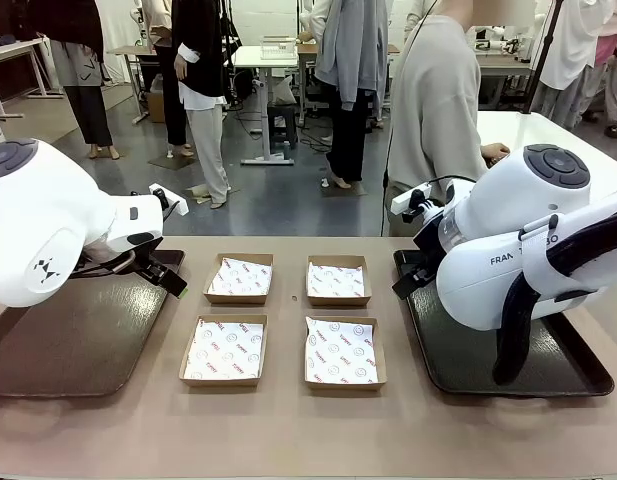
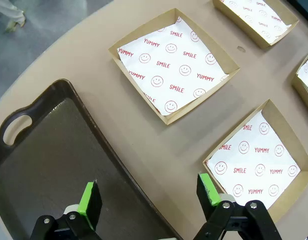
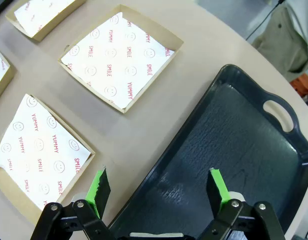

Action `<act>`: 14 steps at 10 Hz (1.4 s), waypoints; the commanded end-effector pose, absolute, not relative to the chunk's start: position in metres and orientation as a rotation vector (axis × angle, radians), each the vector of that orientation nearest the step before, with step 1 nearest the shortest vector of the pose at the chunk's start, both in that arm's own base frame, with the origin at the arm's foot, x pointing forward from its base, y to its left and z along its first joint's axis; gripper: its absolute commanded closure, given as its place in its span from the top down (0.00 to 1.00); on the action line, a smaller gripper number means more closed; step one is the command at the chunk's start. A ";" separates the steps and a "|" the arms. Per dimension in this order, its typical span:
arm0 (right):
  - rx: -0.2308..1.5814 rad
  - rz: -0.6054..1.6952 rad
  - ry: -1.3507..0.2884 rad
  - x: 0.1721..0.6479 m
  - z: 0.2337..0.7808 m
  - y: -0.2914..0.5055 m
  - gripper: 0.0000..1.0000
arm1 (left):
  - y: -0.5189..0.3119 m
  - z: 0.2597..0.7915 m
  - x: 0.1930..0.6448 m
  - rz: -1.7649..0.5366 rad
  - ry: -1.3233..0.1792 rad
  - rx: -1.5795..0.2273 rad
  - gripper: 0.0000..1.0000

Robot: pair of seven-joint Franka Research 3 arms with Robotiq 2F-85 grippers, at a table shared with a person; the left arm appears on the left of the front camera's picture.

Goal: Individually package the donuts and arrange them on the tray.
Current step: Pick up one Paper togo box.

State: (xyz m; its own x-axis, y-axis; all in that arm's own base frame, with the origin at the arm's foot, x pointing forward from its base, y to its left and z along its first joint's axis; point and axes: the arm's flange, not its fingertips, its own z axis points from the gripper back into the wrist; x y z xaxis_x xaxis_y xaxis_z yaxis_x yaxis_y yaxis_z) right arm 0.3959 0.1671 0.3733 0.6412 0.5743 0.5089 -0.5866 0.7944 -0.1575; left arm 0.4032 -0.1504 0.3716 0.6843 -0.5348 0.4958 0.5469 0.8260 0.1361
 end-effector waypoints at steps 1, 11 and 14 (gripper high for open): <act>0.023 0.662 -0.572 0.396 0.373 0.167 1.00 | -0.150 0.372 0.403 -0.606 -0.548 -0.023 1.00; -0.016 0.619 -0.232 0.203 0.400 0.082 1.00 | -0.070 0.405 0.224 -0.643 -0.279 -0.113 1.00; -0.034 0.652 -0.234 0.295 0.482 0.120 1.00 | -0.105 0.475 0.321 -0.663 -0.270 -0.092 1.00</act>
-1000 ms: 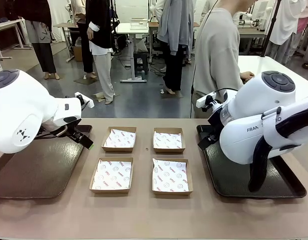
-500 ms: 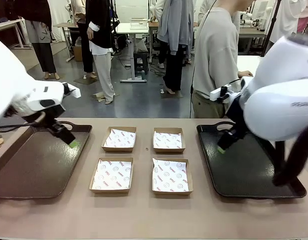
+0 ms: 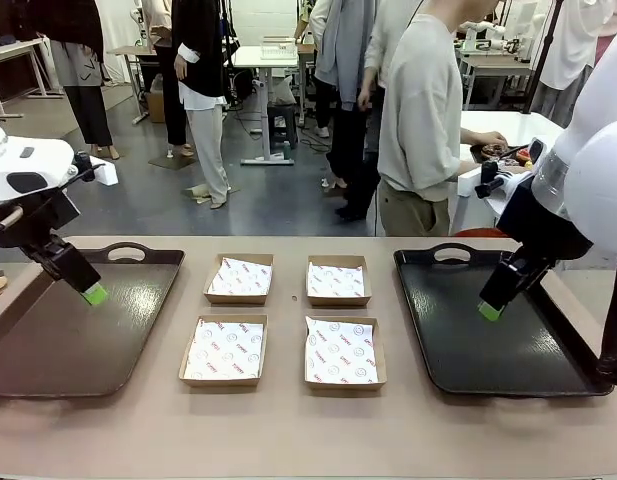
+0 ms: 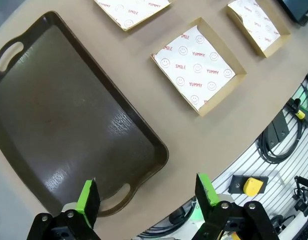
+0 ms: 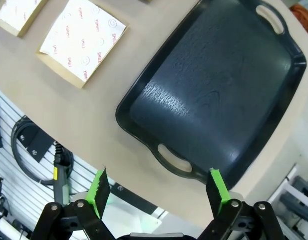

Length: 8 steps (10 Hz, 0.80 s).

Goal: Individually package the donuts and arrange them on the tray.
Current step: Pick up one Paper togo box.

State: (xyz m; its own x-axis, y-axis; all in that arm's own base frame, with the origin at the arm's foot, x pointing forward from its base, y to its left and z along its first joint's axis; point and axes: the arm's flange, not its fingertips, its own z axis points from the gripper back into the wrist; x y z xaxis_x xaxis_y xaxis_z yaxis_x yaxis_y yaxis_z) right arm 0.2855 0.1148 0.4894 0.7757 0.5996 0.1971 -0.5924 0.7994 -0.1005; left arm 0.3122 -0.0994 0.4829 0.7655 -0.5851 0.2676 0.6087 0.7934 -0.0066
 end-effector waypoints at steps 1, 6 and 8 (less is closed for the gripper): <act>-0.034 0.652 -0.234 0.295 0.482 0.120 1.00 | -0.105 0.475 0.321 -0.663 -0.270 -0.092 1.00; 0.878 0.305 -0.315 0.294 0.474 0.035 1.00 | -0.061 0.488 0.334 -0.382 -0.228 -0.976 1.00; 1.138 0.149 -0.361 0.284 0.456 -0.018 1.00 | -0.023 0.483 0.341 -0.215 -0.232 -1.243 1.00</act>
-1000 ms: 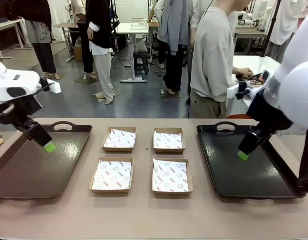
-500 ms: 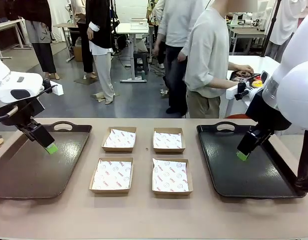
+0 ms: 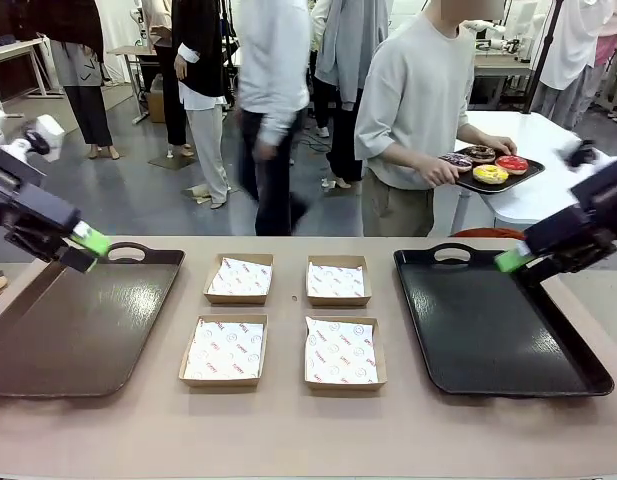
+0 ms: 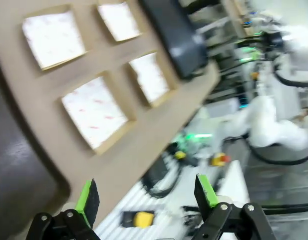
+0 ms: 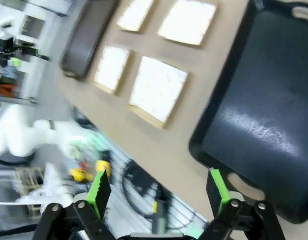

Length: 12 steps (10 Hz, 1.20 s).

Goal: Individually package the donuts and arrange them on the tray.
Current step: Pick up one Paper togo box.

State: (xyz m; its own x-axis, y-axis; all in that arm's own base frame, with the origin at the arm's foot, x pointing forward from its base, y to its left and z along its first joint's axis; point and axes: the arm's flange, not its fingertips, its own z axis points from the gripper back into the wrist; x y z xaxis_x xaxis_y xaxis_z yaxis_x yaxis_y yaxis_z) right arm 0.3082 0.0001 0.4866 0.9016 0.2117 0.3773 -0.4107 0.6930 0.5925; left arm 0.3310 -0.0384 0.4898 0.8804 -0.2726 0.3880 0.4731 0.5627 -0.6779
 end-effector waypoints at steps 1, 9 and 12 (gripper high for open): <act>1.259 0.111 -0.354 0.277 0.446 -0.040 1.00 | -0.004 0.477 0.342 -0.155 -0.209 -1.321 1.00; 1.352 -0.032 -0.230 0.234 0.405 -0.139 1.00 | 0.109 0.429 0.321 0.097 -0.150 -1.377 1.00; 1.281 -0.093 -0.183 0.240 0.403 -0.145 1.00 | 0.119 0.421 0.317 0.134 -0.133 -1.294 1.00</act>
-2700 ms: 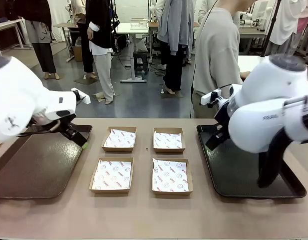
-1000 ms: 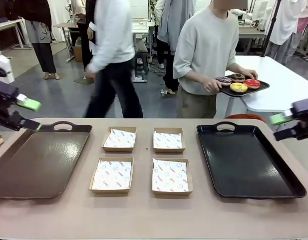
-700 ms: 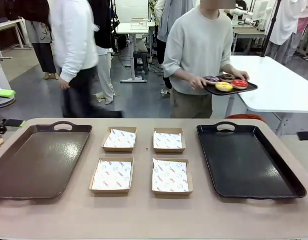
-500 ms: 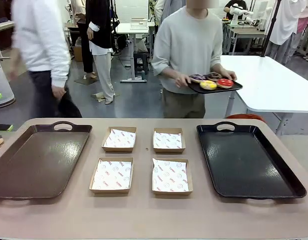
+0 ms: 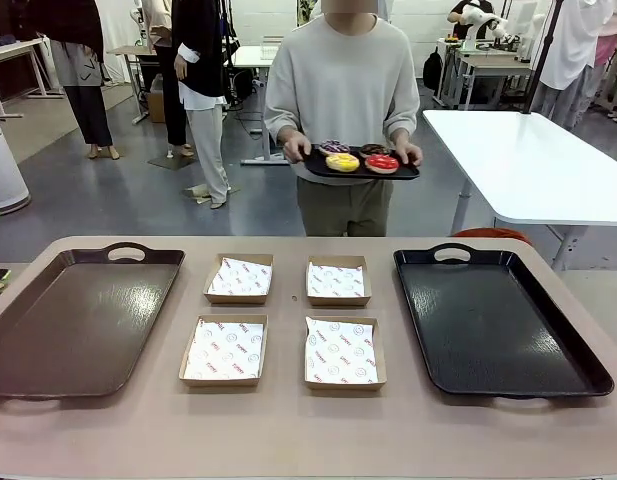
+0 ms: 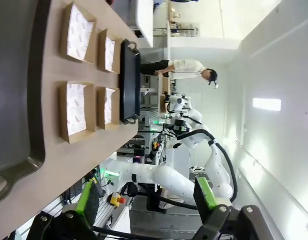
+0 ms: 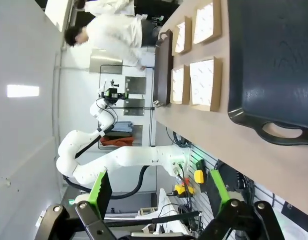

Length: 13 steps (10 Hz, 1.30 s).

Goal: Individually package the donuts and arrange them on the tray.
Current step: Pick up one Paper togo box.

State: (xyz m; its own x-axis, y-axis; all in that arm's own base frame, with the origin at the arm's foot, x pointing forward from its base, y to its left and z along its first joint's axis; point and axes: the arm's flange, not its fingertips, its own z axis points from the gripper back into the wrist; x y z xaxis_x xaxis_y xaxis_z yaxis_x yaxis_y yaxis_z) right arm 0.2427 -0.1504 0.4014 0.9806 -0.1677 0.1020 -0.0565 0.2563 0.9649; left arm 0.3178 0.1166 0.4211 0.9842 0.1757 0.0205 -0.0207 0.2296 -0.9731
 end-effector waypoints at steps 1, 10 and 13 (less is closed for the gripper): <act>1.268 -0.089 -0.183 0.242 0.404 -0.141 1.00 | 0.118 0.423 0.317 0.140 -0.139 -1.266 1.00; 1.312 -0.076 -0.198 0.243 0.401 -0.150 1.00 | 0.117 0.421 0.318 0.136 -0.136 -1.334 1.00; 1.312 -0.076 -0.198 0.243 0.401 -0.150 1.00 | 0.117 0.421 0.318 0.136 -0.136 -1.334 1.00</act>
State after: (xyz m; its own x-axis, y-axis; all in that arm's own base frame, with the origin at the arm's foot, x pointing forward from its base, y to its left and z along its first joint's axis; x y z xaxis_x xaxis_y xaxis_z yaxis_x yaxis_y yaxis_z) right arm 0.2446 -0.1487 0.4012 0.9815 -0.1630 0.1005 -0.0535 0.2702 0.9613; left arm 0.3173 0.1167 0.4197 0.9852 0.1705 0.0172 -0.0256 0.2460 -0.9689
